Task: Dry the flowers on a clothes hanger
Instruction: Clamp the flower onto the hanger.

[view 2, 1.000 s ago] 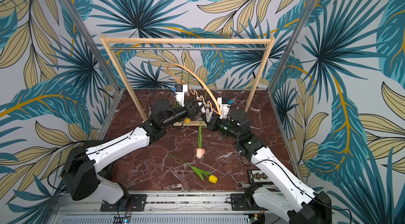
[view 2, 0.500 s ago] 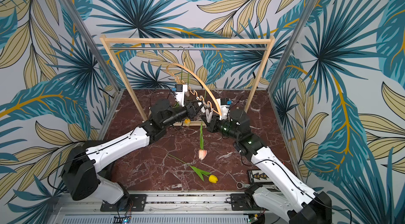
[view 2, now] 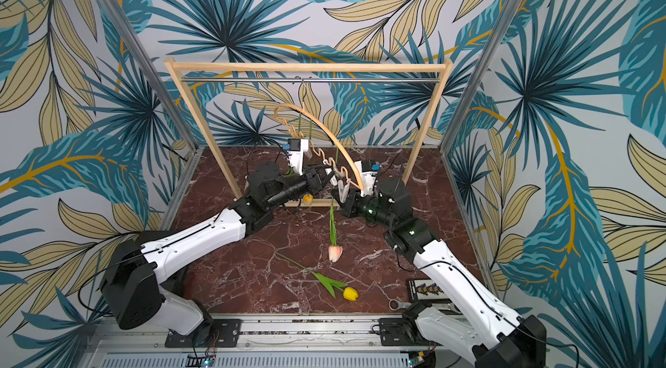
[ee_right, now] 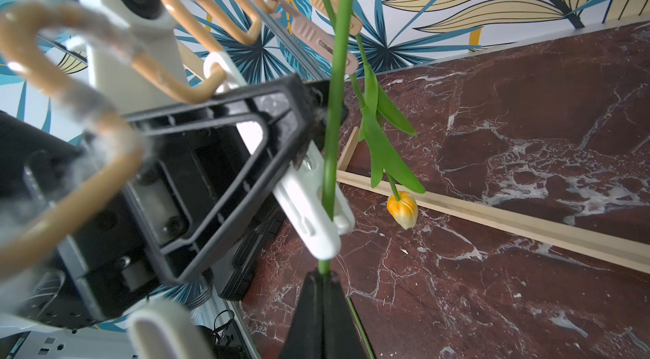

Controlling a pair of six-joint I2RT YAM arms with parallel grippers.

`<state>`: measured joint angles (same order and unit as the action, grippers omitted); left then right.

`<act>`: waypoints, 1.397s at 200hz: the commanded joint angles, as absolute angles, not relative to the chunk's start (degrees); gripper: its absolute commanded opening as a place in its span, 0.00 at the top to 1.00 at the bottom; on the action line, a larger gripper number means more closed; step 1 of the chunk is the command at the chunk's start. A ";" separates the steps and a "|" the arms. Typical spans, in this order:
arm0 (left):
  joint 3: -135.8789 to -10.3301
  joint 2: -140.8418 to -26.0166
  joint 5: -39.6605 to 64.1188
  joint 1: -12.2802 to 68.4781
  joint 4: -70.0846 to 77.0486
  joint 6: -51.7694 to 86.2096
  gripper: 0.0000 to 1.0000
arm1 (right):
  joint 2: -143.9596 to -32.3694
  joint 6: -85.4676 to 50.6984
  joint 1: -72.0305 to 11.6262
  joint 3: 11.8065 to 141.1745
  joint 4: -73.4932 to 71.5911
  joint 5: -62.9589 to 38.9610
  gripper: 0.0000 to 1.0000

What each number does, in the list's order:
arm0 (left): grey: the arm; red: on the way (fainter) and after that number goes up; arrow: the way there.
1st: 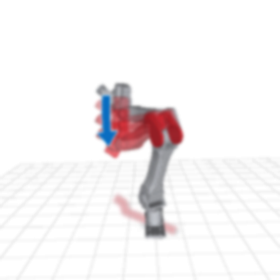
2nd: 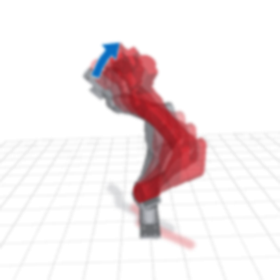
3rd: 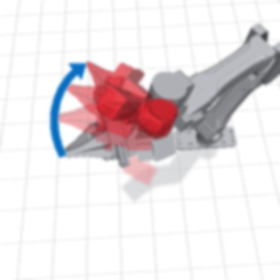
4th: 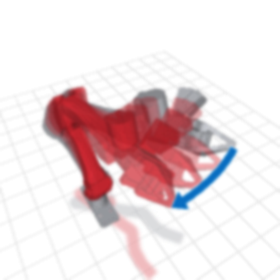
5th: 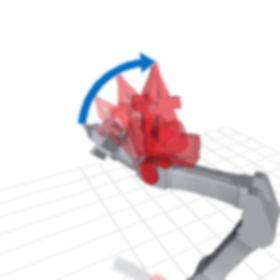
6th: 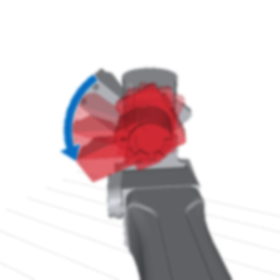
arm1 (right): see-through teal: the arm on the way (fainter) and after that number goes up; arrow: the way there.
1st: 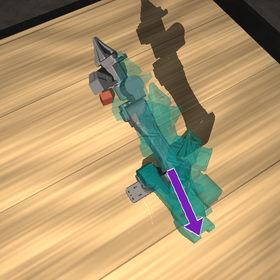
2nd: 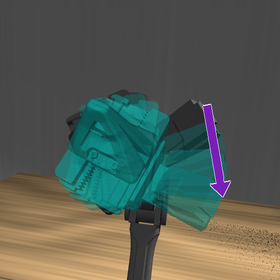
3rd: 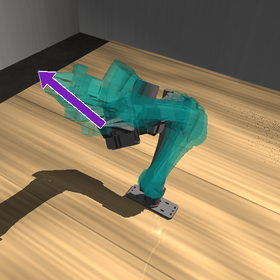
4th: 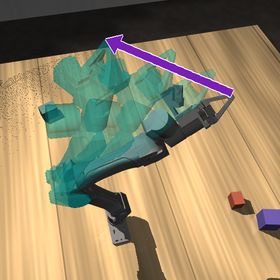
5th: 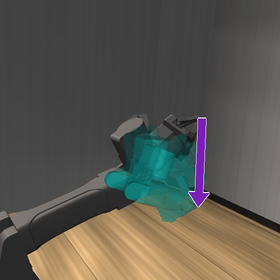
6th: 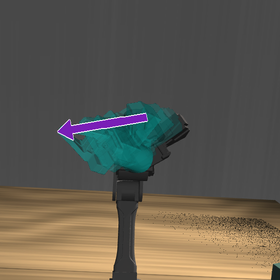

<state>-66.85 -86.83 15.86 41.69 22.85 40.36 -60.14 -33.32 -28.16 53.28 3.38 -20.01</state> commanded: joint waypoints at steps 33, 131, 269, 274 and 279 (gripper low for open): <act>-65.65 -87.01 16.82 41.66 21.09 40.82 0.93 | -60.50 -31.72 -28.13 55.72 2.81 -20.65 1.00; -65.65 -86.92 15.90 41.66 20.65 41.09 0.85 | -60.64 -31.99 -28.20 56.07 2.99 -20.61 1.00; -65.30 -86.41 15.47 41.57 21.89 40.79 0.65 | -61.54 -32.39 -28.17 56.16 2.55 -20.39 1.00; -65.30 -86.41 15.46 41.56 21.90 40.79 0.64 | -61.52 -32.36 -28.19 56.16 2.57 -20.39 1.00; -65.30 -86.48 15.41 41.49 21.89 40.78 0.63 | -61.56 -32.42 -28.15 56.13 2.55 -20.39 1.00</act>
<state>-66.85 -86.83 15.46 41.63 22.72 40.99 -61.23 -32.91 -28.12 54.96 4.58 -19.84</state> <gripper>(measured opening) 0.358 0.055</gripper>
